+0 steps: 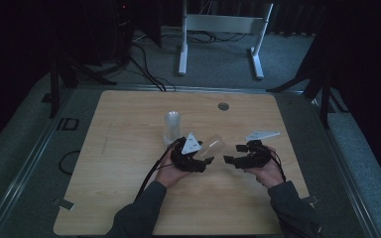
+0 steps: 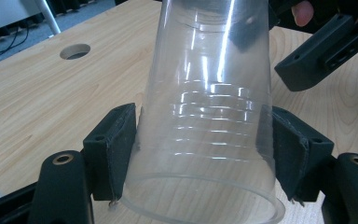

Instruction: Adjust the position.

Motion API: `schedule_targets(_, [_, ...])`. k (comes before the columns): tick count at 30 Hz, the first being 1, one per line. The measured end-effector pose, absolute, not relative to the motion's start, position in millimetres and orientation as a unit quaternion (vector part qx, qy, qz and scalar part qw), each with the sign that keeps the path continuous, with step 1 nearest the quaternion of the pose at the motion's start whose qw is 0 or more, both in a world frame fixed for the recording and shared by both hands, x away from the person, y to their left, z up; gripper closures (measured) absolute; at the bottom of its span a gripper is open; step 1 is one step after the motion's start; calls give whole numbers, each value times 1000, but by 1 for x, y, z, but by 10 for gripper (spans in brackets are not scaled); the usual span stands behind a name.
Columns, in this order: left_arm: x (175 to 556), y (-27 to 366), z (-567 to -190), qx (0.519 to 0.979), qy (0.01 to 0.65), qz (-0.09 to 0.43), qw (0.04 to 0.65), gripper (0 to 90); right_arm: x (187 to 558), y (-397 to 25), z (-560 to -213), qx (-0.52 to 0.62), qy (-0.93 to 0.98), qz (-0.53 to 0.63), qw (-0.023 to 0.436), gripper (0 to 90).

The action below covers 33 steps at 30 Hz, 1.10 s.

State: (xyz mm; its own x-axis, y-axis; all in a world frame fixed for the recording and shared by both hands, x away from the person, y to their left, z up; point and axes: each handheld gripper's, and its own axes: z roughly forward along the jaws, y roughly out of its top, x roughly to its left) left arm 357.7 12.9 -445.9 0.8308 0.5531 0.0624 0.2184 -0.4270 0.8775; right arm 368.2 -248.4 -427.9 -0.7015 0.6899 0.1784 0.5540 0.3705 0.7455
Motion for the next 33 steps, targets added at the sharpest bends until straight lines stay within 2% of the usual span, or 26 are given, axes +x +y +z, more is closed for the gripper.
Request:
schedule_targets(16, [357,14,-444,835,219,166,476,299,371,-240,-415,343,864,345,131,244])
schedule_targets(33, [359,18,-440,847,202,159,465,300,376,-234,-406,302,897,292,140,280])
